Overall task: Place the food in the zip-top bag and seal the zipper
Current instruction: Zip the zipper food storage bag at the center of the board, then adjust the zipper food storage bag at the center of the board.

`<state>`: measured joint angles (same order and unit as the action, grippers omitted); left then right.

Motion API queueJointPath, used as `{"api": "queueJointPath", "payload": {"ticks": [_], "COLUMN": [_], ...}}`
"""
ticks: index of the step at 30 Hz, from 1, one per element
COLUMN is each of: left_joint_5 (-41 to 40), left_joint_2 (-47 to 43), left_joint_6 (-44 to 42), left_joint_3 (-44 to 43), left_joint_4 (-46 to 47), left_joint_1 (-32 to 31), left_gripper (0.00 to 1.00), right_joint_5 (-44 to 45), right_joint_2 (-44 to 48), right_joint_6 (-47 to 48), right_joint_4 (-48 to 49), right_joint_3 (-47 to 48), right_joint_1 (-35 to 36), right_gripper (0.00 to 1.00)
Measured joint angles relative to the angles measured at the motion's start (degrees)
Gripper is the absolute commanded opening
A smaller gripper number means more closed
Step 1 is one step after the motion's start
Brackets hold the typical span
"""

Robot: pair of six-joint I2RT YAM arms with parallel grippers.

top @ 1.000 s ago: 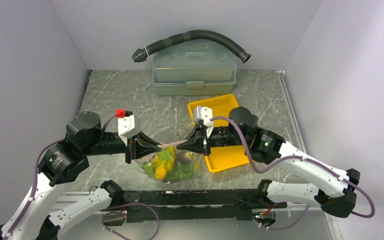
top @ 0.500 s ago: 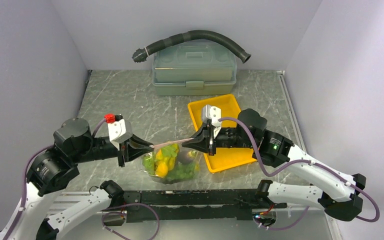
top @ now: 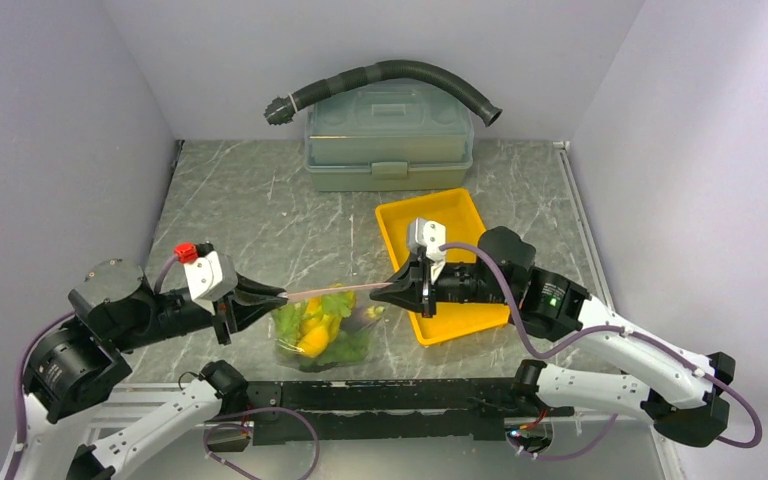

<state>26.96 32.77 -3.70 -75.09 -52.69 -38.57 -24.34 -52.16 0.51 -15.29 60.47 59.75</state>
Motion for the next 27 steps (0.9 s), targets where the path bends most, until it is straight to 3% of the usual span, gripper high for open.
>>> {"api": "queueJointPath", "payload": {"ticks": [16, 27], "left_joint_5": [-5.01, -9.92], "left_joint_2": [0.07, -2.34], "left_joint_6": [-0.15, -0.79], "left_joint_3": [-7.69, -13.22], "left_joint_4": [-6.84, -5.05], "left_joint_1": [0.0, 0.13], "left_gripper": [0.0, 0.0], "right_joint_5": [3.26, 11.04], "right_joint_2": [-0.02, -2.64], "right_joint_6": [-2.97, -4.09], "right_joint_4": [2.38, -2.6], "right_joint_3": [-3.89, -7.72], "right_joint_1": [0.04, -0.94], "right_gripper": [0.0, 0.0]}}
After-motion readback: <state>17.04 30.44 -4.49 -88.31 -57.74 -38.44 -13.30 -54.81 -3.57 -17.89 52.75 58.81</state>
